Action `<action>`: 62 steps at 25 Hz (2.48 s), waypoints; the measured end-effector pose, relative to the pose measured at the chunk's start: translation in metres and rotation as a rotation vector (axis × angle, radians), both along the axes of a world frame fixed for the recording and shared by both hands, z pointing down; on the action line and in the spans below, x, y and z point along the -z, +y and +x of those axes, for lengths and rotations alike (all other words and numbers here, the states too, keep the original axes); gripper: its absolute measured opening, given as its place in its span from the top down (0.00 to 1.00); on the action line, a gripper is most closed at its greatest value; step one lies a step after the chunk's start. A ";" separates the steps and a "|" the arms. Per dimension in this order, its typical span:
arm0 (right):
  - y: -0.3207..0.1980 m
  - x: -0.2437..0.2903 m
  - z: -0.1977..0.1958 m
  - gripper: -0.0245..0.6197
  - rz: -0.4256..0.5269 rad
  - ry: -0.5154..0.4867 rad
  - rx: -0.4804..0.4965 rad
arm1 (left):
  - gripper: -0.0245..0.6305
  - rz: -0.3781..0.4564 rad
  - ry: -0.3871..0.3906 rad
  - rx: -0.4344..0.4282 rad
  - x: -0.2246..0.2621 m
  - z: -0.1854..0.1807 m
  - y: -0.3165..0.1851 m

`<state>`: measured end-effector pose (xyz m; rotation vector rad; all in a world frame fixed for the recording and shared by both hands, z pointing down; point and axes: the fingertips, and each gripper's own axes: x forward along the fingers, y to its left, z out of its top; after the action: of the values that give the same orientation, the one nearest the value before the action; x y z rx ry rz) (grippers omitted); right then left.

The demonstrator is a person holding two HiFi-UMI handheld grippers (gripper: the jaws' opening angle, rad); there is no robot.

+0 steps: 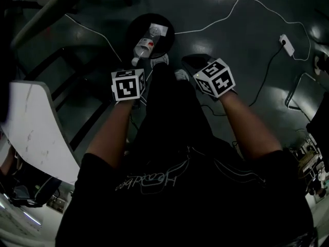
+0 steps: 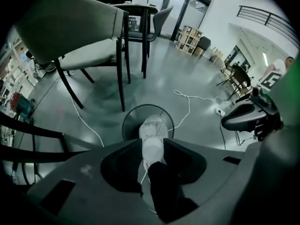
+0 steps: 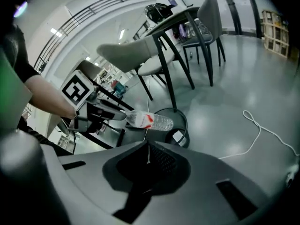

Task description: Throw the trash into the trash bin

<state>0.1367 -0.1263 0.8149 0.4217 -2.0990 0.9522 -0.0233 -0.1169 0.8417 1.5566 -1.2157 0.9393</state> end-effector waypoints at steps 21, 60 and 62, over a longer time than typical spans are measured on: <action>-0.023 -0.068 0.075 0.91 -0.175 0.123 -0.137 | 0.55 -0.107 0.046 0.005 -0.049 0.020 -0.040; 0.001 0.532 -0.028 0.91 0.335 -0.763 0.185 | 0.95 1.015 0.411 0.057 0.576 0.054 0.058; 0.010 0.550 -0.043 0.91 0.341 -0.811 0.223 | 0.95 1.022 0.377 0.071 0.584 0.044 0.065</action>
<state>0.0935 -0.1161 0.2652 -0.0690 -2.9852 0.6860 0.0210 -0.0517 0.2580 2.2955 -1.5383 -0.1198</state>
